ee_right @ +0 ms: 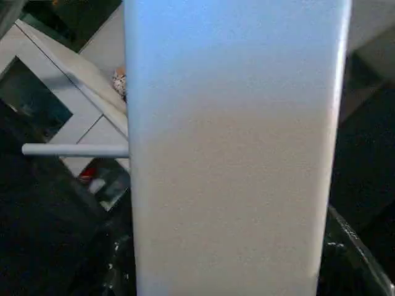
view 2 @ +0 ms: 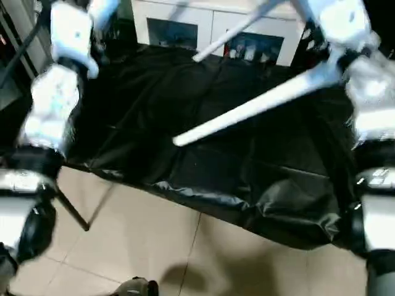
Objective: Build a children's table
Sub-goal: Flip table
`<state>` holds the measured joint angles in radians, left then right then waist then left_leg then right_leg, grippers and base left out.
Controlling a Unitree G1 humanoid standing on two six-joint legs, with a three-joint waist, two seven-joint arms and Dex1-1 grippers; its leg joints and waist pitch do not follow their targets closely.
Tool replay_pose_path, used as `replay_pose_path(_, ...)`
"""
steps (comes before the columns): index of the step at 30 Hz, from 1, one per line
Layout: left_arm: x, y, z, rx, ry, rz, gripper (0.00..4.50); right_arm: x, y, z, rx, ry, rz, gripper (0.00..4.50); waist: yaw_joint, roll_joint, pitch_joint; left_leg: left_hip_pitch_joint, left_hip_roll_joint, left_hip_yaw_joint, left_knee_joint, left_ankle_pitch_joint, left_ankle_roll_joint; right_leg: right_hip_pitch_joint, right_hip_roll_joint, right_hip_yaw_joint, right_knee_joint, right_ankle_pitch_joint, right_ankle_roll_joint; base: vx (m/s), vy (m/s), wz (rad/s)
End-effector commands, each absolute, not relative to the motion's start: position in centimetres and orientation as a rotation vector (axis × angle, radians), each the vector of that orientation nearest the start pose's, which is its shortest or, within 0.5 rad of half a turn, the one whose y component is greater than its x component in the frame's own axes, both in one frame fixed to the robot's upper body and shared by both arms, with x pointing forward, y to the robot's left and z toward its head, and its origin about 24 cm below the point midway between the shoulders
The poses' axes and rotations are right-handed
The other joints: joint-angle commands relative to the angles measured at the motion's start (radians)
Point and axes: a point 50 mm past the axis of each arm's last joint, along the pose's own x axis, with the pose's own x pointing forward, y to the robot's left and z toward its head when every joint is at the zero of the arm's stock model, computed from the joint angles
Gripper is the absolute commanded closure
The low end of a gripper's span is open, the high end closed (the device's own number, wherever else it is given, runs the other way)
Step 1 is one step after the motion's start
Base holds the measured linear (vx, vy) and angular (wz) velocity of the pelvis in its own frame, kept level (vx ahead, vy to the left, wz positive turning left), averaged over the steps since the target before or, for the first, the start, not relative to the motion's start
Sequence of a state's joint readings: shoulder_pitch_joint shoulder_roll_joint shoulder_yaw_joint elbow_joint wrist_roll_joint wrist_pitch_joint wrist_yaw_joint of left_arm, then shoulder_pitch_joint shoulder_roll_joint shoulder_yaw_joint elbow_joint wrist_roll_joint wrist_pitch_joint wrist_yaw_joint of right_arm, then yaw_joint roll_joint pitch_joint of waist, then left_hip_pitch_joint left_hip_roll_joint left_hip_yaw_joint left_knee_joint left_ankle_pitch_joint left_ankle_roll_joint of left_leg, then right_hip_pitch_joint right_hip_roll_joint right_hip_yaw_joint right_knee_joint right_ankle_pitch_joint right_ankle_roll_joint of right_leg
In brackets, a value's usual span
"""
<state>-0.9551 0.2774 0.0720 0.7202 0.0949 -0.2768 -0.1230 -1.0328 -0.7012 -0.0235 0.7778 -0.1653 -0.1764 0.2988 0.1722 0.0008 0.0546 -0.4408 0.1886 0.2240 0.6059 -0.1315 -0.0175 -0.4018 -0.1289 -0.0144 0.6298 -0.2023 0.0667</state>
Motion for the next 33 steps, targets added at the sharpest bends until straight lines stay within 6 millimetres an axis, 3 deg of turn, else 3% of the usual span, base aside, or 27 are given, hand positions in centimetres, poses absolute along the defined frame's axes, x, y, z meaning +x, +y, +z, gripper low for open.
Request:
replay_pose_path(1, 39.3, 13.1, 15.3, 0.232, -0.231, -0.287, 2.41, 37.1, -26.3, 31.7, -0.748, -0.52, -0.058, 2.64, -0.016, -0.027, -0.075, 0.057, 0.029, -0.025, -0.066, -0.331, 0.01, 0.005, -0.003, -0.002, -0.079, -0.245, -0.181, 0.0, 0.0, 0.0)
replay_pose_path(2, 39.2, 12.8, 14.6, 0.214, -0.207, -0.299, 2.43, 37.1, -26.4, 32.0, -0.771, -0.52, -0.066, 2.64, -0.018, -0.03, -0.072, 0.062, 0.029, -0.027, -0.069, -0.397, -0.02, 0.001, -0.003, -0.002, -0.084, -0.289, -0.166, 0.0, 0.0, 0.0)
replay_pose_path(5, 38.8, 12.1, 13.2, 0.182, -0.15, -0.333, 2.45, 36.9, -26.5, 32.8, -0.82, -0.527, -0.087, 2.64, -0.025, -0.031, -0.068, 0.072, 0.028, -0.033, -0.075, -0.507, -0.062, -0.009, -0.004, -0.003, -0.096, -0.372, -0.134, 0.0, 0.0, 0.0)
replay_pose_path(10, 38.0, 10.6, 10.7, 0.128, -0.035, -0.409, 2.55, 36.3, -26.4, 34.2, -0.901, -0.547, -0.108, 2.64, -0.037, -0.038, -0.066, 0.07, 0.027, -0.038, -0.082, -0.559, -0.079, -0.009, -0.003, -0.005, -0.1, -0.374, -0.116, 0.0, 0.0, 0.0)
replay_pose_path(11, 37.9, 10.5, 10.5, 0.127, -0.027, -0.415, 2.6, 36.2, -26.4, 34.4, -0.909, -0.551, -0.109, 2.64, -0.043, -0.035, -0.066, 0.069, 0.027, -0.04, -0.084, -0.574, -0.084, -0.01, -0.003, -0.005, -0.102, -0.381, -0.114, 0.0, 0.0, 0.0)
replay_pose_path(14, 37.7, 10.2, 10.3, 0.119, -0.014, -0.428, 2.66, 36.0, -26.3, 34.7, -0.929, -0.552, -0.114, 2.63, -0.054, -0.038, -0.073, 0.05, 0.029, -0.047, -0.09, -0.516, -0.08, 0.009, -0.005, -0.009, -0.09, -0.297, -0.12, 0.0, 0.0, 0.0)
replay_pose_path(16, 37.6, 9.9, 10.3, 0.111, -0.006, -0.44, 2.71, 35.8, -26.2, 35.2, -0.957, -0.555, -0.117, 2.62, -0.056, -0.032, -0.074, 0.061, 0.029, -0.042, -0.086, -0.514, -0.08, -0.002, 0.0, -0.008, -0.093, -0.256, -0.14, 0.0, 0.0, 0.0)
replay_pose_path(19, 37.6, 9.9, 10.6, 0.109, -0.004, -0.443, 2.79, 35.7, -26.2, 35.5, -0.987, -0.55, -0.126, 2.61, -0.058, -0.037, -0.069, 0.068, 0.03, -0.04, -0.084, -0.539, -0.079, -0.008, 0.003, -0.007, -0.096, -0.243, -0.155, 0.0, 0.0, 0.0)
replay_pose_path(21, 37.7, 9.9, 10.7, 0.112, -0.008, -0.436, 2.8, 35.7, -26.2, 35.5, -0.992, -0.547, -0.128, 2.61, -0.059, -0.04, -0.069, 0.067, 0.029, -0.039, -0.083, -0.54, -0.073, -0.007, 0.001, -0.006, -0.097, -0.255, -0.151, 0.0, 0.0, 0.0)
replay_pose_path(23, 37.8, 10.1, 10.9, 0.114, -0.01, -0.431, 2.81, 35.7, -26.2, 35.4, -1.002, -0.544, -0.133, 2.61, -0.059, -0.039, -0.073, 0.061, 0.03, -0.04, -0.083, -0.493, -0.065, 0.001, 0.0, -0.005, -0.091, -0.209, -0.153, 0.0, 0.0, 0.0)
replay_pose_path(33, 38.2, 10.6, 12.8, 0.147, -0.076, -0.402, 2.84, 36.6, -24.9, 35.8, -1.033, -0.513, -0.056, 2.61, -0.065, -0.042, -0.08, 0.049, 0.028, -0.033, -0.069, -0.342, -0.012, 0.013, 0.003, -0.006, -0.073, -0.074, -0.195, 0.0, 0.0, 0.0)
